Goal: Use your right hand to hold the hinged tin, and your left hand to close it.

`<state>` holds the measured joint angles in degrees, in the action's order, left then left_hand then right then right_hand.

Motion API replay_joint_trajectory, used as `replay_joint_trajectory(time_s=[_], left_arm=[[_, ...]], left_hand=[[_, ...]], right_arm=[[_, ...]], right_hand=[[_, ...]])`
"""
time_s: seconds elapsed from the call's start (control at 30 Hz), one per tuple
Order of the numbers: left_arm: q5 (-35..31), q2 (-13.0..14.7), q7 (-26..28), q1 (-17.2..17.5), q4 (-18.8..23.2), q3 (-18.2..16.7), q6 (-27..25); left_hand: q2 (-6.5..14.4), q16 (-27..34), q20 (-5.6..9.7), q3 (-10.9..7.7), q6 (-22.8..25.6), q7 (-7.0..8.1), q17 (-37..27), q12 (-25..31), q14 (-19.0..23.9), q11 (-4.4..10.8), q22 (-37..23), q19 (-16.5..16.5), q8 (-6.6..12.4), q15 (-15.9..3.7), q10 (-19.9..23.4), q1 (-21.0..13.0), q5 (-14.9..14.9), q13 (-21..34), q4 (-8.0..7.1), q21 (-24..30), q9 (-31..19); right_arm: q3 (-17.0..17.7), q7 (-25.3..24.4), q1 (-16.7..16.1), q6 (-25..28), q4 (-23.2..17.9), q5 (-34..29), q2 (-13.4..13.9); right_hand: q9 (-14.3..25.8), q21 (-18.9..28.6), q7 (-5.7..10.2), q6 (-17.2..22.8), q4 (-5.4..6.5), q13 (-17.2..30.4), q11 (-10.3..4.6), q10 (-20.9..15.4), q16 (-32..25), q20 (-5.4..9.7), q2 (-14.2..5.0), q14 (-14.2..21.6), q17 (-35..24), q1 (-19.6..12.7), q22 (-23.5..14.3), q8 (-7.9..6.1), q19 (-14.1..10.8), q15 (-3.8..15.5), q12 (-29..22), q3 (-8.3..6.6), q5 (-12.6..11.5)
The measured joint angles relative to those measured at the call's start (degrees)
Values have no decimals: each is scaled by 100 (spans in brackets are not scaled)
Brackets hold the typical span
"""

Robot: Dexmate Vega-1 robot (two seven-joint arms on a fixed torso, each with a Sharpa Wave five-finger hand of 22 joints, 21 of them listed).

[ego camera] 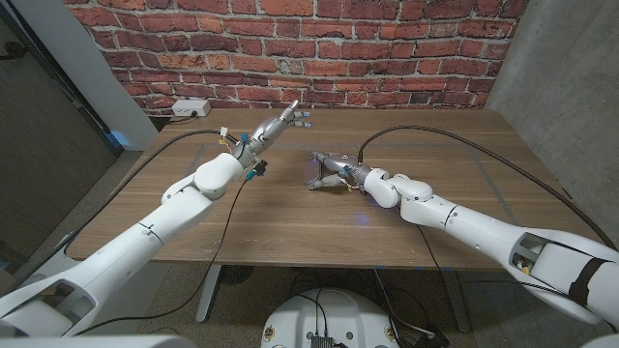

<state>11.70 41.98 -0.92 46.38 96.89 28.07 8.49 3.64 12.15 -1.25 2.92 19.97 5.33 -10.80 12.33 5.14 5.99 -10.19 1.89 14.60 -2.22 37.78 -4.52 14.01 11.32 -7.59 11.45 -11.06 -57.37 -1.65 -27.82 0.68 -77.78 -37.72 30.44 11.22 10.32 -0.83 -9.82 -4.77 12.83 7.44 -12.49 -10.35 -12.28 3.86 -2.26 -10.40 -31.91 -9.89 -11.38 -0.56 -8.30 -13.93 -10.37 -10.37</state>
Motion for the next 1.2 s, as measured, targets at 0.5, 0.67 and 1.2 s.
replay_joint_trajectory(time_s=[0.5, 0.67, 1.2], left_arm=[[-308, 37, -273, -331, -216, 242, -184], [-515, 76, -190, -380, -204, 315, -278], [-1199, 146, 59, -436, -33, 460, -645]], left_hand=[[-59, 157, -277, 119, 320, -53, 0, 90, 723, -38, -9, -259, 25, -9, 313, -62, 0, 0, -8, 28, -30], [-14, 93, -277, 135, 430, -83, 0, 112, 589, -45, -9, -259, 69, 1, 418, -108, 0, 0, -24, 28, -30], [-13, 49, -254, 165, 594, -124, 0, 145, 578, -34, -8, -280, 70, 8, 550, -106, 1, 0, -8, 28, -12]], right_arm=[[177, 197, 2, 301, -236, 37, 165], [319, 153, -82, 376, -399, 122, 288], [666, 28, -272, 442, -630, 340, 578]], right_hand=[[13, 0, 76, 9, 250, -112, 33, 72, -20, -1, 83, -62, -15, 672, -9, -72, 61, -62, 32, 313, -1], [13, 28, 117, -13, 376, -140, 1, -3, -47, 0, 82, -18, -15, 943, -13, -114, 61, -63, 32, 438, -4], [5, 28, 251, -2, 660, -166, -204, -1, -47, 0, 264, 64, -15, 1692, -13, -115, 60, 1, 30, 784, -93]])
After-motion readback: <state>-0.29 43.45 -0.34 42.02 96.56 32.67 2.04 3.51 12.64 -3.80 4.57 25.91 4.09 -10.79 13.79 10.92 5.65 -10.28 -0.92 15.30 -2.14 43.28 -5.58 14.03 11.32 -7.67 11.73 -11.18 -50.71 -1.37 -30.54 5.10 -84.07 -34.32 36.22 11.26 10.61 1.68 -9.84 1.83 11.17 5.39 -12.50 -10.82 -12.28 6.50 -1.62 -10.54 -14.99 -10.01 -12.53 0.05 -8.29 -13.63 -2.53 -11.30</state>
